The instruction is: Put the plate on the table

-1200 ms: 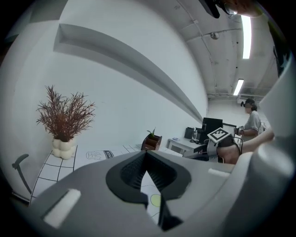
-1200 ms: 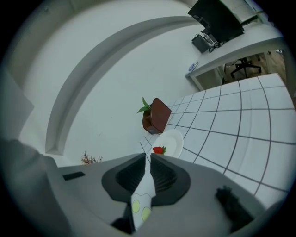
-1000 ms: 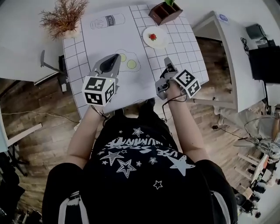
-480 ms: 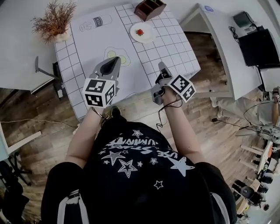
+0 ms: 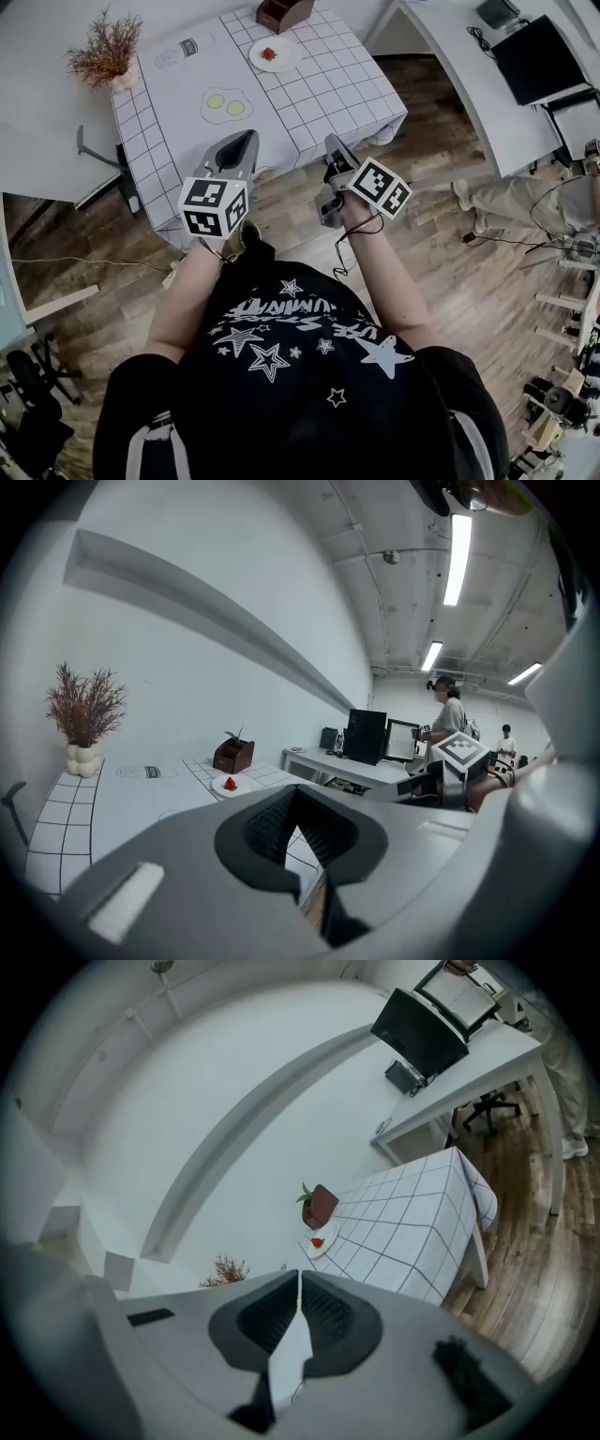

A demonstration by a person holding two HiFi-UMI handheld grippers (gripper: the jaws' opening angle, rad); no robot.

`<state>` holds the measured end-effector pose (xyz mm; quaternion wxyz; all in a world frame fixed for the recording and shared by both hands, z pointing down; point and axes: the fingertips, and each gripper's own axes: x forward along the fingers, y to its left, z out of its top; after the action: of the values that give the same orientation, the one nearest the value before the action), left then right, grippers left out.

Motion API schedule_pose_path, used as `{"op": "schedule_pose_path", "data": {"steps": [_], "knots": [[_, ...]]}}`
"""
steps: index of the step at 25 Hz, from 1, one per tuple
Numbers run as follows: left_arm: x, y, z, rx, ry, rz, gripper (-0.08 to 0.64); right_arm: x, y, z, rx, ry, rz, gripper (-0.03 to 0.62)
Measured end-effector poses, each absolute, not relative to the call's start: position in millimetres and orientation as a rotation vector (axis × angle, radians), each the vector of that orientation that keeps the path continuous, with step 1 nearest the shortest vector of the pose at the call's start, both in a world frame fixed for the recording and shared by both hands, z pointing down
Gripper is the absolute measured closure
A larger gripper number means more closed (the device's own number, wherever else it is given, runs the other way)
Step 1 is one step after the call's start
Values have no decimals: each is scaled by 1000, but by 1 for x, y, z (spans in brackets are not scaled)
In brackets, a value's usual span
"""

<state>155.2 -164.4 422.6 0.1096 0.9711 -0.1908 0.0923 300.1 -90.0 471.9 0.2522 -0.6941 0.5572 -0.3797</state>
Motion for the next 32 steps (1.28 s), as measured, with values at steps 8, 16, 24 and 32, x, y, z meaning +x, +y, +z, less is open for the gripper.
{"op": "schedule_pose_path", "data": {"steps": [8,16,24,32], "knots": [[137,-96,409,2872,-595,248,551,278,-33,452,-1853,1605,-1005,572],[118,-55,409,2860,-610,271,551,254,-9,449,-1805,1667,-1003,572],[96,-52,404,2865,-622,280,551,234,-10,451,-1805,1689,-996,571],[73,-75,404,2873,-525,279,551,209,-26,440,-1872,1661,-935,571]]}}
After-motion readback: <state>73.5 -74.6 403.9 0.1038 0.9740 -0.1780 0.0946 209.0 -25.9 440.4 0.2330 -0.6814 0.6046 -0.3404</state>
